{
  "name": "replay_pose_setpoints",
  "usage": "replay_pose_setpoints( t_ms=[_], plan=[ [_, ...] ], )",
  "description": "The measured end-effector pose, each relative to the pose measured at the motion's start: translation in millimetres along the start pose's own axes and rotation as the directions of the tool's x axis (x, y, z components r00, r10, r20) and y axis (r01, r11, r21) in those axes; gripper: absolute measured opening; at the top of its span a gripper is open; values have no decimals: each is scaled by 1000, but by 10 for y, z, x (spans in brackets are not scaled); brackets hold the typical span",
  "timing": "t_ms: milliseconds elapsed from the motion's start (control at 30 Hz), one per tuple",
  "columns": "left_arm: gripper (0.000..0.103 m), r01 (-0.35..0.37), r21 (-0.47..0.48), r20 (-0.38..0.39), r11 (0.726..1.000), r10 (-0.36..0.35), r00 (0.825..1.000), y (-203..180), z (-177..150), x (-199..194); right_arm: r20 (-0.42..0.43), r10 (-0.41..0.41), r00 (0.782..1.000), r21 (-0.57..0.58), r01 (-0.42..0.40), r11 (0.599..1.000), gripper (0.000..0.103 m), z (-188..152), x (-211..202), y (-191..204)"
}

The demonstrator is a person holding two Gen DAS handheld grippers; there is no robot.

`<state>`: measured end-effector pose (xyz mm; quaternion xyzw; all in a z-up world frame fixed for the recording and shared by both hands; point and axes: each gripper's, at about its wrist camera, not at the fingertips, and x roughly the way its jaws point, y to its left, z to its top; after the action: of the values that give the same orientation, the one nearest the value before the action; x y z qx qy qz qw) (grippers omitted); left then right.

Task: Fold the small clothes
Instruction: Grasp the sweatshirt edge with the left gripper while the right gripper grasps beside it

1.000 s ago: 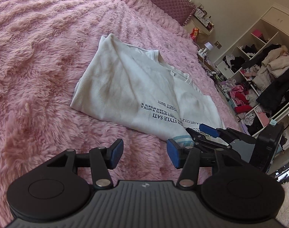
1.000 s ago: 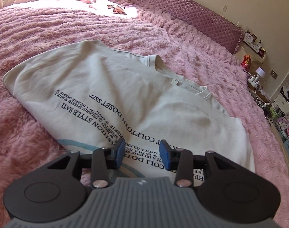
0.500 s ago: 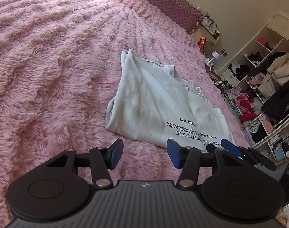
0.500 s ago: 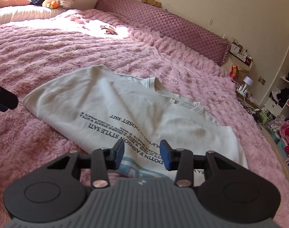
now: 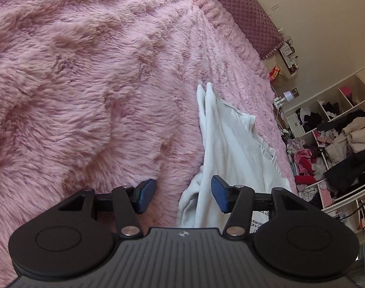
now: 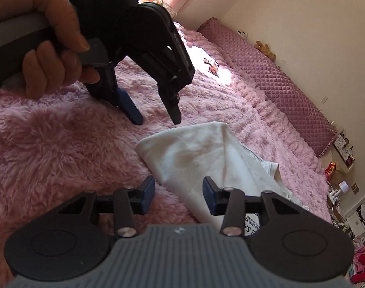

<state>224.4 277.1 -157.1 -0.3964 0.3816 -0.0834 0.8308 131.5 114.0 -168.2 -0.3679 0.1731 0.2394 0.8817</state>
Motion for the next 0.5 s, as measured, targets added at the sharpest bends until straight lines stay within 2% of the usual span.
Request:
replay_pose_setpoints(
  t_ms=[133,267,500],
  plan=[
    [62,62,-15,-17,998,-62,998,28,79,110,-17,9,1000,-13,-9,1000,39,19,150,53],
    [64,124,-68,-62,990,-128,990,53,255,389,5,-30,1000,-39,31,999,43,77,245,99],
    [65,195,-178,-128,964,-220,967,75,625,966,52,-64,997,-73,68,995,43,214,424,144]
  ],
)
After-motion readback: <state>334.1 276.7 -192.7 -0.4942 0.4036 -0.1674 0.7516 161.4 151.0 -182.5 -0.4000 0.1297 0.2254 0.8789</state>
